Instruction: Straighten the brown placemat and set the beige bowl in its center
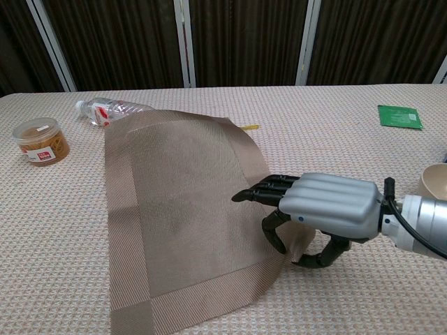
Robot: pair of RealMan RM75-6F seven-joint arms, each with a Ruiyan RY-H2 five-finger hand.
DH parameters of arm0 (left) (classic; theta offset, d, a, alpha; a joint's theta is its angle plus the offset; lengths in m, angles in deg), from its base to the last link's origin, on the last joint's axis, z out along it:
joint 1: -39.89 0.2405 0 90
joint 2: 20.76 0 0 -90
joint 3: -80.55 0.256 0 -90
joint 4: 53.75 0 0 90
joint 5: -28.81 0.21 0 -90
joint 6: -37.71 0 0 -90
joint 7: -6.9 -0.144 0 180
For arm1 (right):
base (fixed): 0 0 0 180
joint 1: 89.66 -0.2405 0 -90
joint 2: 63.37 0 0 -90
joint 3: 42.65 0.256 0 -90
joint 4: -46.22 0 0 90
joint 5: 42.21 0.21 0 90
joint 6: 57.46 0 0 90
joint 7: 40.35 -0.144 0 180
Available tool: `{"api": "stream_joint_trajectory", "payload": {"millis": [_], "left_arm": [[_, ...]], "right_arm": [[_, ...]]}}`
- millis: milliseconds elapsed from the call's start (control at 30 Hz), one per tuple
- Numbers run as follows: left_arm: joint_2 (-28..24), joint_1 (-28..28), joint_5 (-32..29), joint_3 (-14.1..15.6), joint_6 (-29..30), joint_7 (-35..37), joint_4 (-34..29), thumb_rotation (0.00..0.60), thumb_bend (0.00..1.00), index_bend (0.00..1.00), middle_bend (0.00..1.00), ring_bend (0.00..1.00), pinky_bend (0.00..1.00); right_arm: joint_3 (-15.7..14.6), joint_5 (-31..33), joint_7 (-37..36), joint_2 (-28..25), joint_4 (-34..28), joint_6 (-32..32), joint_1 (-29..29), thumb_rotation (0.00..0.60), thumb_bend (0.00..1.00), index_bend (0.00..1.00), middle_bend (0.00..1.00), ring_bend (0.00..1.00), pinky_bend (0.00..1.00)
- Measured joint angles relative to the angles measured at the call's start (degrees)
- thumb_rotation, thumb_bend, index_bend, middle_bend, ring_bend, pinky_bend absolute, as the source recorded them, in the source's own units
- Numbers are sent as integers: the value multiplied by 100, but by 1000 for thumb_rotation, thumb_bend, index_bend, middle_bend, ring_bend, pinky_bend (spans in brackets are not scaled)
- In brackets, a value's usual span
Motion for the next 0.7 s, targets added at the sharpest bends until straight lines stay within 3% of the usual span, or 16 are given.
{"api": "stream_joint_trajectory", "payload": {"millis": [367, 700], "left_arm": [[5, 18, 50, 23, 13, -13, -23, 600, 141, 0, 0, 0, 0], [1, 39, 186, 85, 28, -10, -69, 600, 141, 0, 0, 0, 0]], "right_arm": [[-126, -133, -119, -42, 21, -282, 89, 600, 321, 650, 0, 0, 0], [-585, -704, 52, -777, -360, -1054, 361, 600, 321, 663, 1, 0, 0]]}}
